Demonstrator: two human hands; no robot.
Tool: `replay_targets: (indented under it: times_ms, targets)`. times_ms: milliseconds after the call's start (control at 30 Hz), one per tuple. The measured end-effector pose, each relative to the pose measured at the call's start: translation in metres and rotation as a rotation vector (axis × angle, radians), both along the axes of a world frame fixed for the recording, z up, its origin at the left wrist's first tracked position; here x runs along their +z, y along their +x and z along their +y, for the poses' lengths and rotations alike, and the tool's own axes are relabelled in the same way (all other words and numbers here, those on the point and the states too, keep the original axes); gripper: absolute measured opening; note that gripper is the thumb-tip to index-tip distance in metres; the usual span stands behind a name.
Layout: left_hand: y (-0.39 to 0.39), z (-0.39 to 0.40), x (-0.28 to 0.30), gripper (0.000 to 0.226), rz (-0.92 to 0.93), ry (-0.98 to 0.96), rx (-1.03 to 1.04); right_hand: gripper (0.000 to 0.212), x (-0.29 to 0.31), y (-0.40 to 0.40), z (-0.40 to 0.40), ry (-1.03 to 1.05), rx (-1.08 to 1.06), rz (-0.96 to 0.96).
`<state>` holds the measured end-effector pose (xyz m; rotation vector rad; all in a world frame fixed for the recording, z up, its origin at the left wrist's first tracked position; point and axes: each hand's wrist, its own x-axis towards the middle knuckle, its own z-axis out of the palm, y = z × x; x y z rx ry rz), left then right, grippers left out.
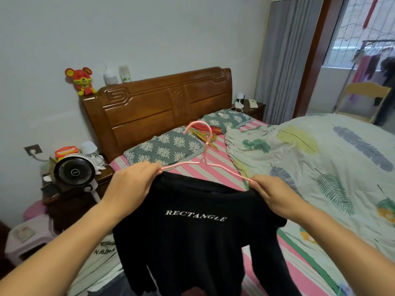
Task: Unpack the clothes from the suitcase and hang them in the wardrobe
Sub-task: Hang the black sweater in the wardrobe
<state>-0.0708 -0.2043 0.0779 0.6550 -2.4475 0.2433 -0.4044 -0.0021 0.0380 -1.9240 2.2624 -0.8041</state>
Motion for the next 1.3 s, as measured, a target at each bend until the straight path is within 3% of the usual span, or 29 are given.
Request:
replay_targets:
  times_ms: [133, 233, 333, 500, 600, 667, 767, 900, 1000, 1067, 1133, 1233, 1300]
  targets:
    - [0.028, -0.001, -0.011, 0.035, -0.023, -0.026, 0.113, 0.040, -0.001, 0.019, -0.017, -0.149, 0.055, -0.015]
    - [0.062, 0.008, -0.014, 0.029, 0.077, 0.015, 0.150, 0.028, 0.017, 0.049, -0.035, -0.137, 0.126, -0.020]
    - [0.106, 0.015, -0.002, 0.029, 0.149, -0.004, 0.167, 0.032, 0.038, 0.087, -0.050, -0.127, 0.247, -0.044]
    - [0.154, 0.040, 0.008, 0.029, 0.047, -0.072, 0.261, 0.030, 0.042, 0.191, -0.095, -0.173, 0.379, -0.102]
    - [0.188, 0.051, 0.005, 0.022, -0.003, -0.103, 0.369, 0.014, 0.038, 0.257, -0.126, -0.264, 0.475, -0.196]
    - [0.217, 0.056, 0.008, 0.020, -0.001, 0.050, 0.448, 0.006, 0.039, 0.289, -0.142, -0.287, 0.539, -0.246]
    - [0.268, 0.055, 0.011, 0.034, -0.029, 0.432, 0.462, 0.007, 0.040, 0.324, -0.160, -0.278, 0.672, -0.223]
    - [0.317, 0.045, 0.019, 0.065, -0.223, 0.980, 0.412, 0.005, 0.039, 0.363, -0.181, -0.246, 0.833, -0.264]
    - [0.340, 0.047, 0.016, 0.070, -0.366, 1.270, 0.556, 0.008, 0.035, 0.403, -0.200, -0.202, 1.002, -0.315]
    - [0.356, 0.052, 0.010, 0.042, -0.188, 1.255, 0.644, 0.015, 0.031, 0.421, -0.218, -0.172, 1.082, -0.311]
    - [0.372, 0.065, 0.002, 0.008, 0.204, 1.134, 0.778, 0.022, 0.024, 0.428, -0.240, -0.118, 1.140, -0.290]
    - [0.371, 0.097, -0.003, 0.031, 0.722, 0.804, 0.937, 0.012, 0.010, 0.432, -0.263, -0.045, 1.257, -0.263]
    - [0.351, 0.115, 0.000, 0.038, 0.904, 0.563, 0.920, 0.020, 0.006, 0.439, -0.274, -0.033, 1.335, -0.221]
